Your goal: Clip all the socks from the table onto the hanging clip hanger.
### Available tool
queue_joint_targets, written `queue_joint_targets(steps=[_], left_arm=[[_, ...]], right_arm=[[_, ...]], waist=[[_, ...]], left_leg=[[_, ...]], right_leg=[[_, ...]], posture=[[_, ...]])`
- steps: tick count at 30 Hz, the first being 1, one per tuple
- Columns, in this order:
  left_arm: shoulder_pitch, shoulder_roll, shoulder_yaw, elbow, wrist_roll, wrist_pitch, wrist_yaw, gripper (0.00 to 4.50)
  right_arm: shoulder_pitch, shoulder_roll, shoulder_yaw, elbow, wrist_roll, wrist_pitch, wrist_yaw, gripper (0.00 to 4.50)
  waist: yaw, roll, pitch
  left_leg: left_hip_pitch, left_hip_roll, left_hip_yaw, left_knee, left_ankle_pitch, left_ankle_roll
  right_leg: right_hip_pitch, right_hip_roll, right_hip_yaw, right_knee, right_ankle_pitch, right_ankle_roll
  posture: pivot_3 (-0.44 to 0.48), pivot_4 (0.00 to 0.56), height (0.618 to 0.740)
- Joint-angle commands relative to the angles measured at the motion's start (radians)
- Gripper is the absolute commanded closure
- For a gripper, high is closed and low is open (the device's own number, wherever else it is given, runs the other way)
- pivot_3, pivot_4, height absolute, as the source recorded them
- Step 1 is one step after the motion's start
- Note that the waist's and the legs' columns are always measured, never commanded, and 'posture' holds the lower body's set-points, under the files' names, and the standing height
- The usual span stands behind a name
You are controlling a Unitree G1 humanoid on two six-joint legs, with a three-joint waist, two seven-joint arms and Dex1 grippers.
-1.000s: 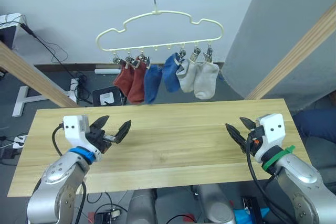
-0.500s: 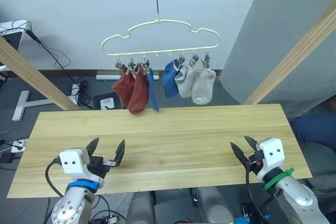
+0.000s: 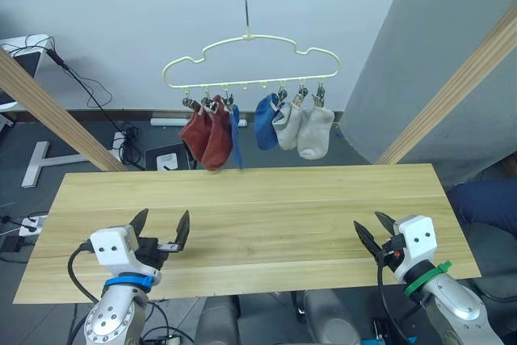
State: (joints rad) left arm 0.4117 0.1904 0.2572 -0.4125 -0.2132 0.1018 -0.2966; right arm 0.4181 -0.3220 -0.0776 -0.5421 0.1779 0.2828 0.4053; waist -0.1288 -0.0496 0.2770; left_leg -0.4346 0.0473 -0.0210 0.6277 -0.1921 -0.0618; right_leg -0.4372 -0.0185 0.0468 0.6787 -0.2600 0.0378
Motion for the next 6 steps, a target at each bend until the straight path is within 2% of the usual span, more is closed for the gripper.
queue_joint_targets(steps=[1, 6], left_arm=[[0.006, 0.011, 0.004, -0.016, -0.005, 0.009, 0.005, 0.04], [0.003, 0.018, -0.003, -0.021, -0.003, 0.030, 0.005, 0.04]], right_arm=[[0.004, -0.012, -0.010, -0.014, -0.006, -0.008, -0.007, 1.73], [-0.004, -0.015, -0.009, -0.013, 0.003, -0.007, -0.005, 1.73]], waist=[[0.000, 0.000, -0.001], [0.001, 0.000, -0.005]], left_leg=[[0.000, 0.000, 0.000, 0.000, 0.000, 0.000], [0.000, 0.000, 0.000, 0.000, 0.000, 0.000]], right_leg=[[0.000, 0.000, 0.000, 0.000, 0.000, 0.000], [0.000, 0.000, 0.000, 0.000, 0.000, 0.000]], posture=[[-0.151, 0.247, 0.740], [-0.154, 0.244, 0.740]])
